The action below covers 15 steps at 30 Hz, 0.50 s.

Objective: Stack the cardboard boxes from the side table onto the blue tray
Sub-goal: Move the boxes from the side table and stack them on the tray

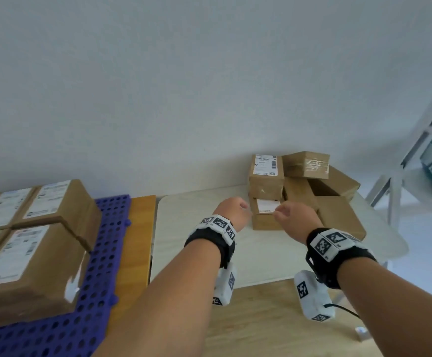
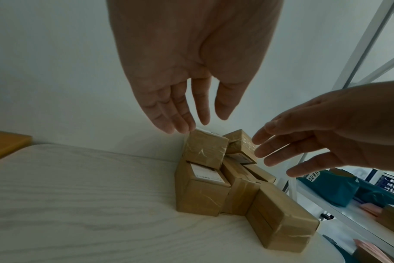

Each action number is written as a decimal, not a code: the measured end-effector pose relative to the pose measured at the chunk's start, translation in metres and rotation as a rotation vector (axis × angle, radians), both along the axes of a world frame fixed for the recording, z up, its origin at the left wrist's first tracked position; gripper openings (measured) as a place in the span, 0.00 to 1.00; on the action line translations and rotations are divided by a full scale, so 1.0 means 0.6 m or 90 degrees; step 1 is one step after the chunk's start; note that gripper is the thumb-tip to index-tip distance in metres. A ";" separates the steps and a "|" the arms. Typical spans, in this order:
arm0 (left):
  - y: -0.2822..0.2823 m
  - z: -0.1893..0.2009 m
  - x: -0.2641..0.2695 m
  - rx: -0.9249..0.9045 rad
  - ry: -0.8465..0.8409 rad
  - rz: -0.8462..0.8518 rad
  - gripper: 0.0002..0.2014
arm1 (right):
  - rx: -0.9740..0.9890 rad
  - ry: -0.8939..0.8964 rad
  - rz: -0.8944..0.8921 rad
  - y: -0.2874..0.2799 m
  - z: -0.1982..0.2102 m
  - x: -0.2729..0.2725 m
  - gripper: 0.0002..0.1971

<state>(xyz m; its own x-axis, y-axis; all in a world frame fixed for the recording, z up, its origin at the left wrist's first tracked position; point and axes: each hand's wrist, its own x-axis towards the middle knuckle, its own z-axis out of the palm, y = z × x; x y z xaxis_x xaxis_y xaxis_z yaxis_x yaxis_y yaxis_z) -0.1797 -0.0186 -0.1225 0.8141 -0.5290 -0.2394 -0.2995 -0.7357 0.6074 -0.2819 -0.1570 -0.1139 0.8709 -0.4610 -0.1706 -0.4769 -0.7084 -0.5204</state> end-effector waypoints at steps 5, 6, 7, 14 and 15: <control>-0.054 -0.007 0.025 -0.012 0.015 0.017 0.20 | 0.030 0.002 -0.027 -0.057 -0.019 0.017 0.17; -0.065 -0.008 0.034 -0.012 0.016 0.017 0.21 | 0.033 0.006 -0.030 -0.067 -0.022 0.023 0.17; -0.076 -0.010 0.044 -0.012 0.017 0.019 0.21 | 0.032 0.011 -0.032 -0.078 -0.024 0.029 0.16; -0.168 -0.011 0.135 -0.074 0.002 0.038 0.22 | 0.024 0.000 -0.073 -0.171 -0.018 0.114 0.15; -0.178 -0.008 0.149 -0.080 -0.004 0.039 0.20 | 0.033 0.001 -0.076 -0.183 -0.018 0.129 0.15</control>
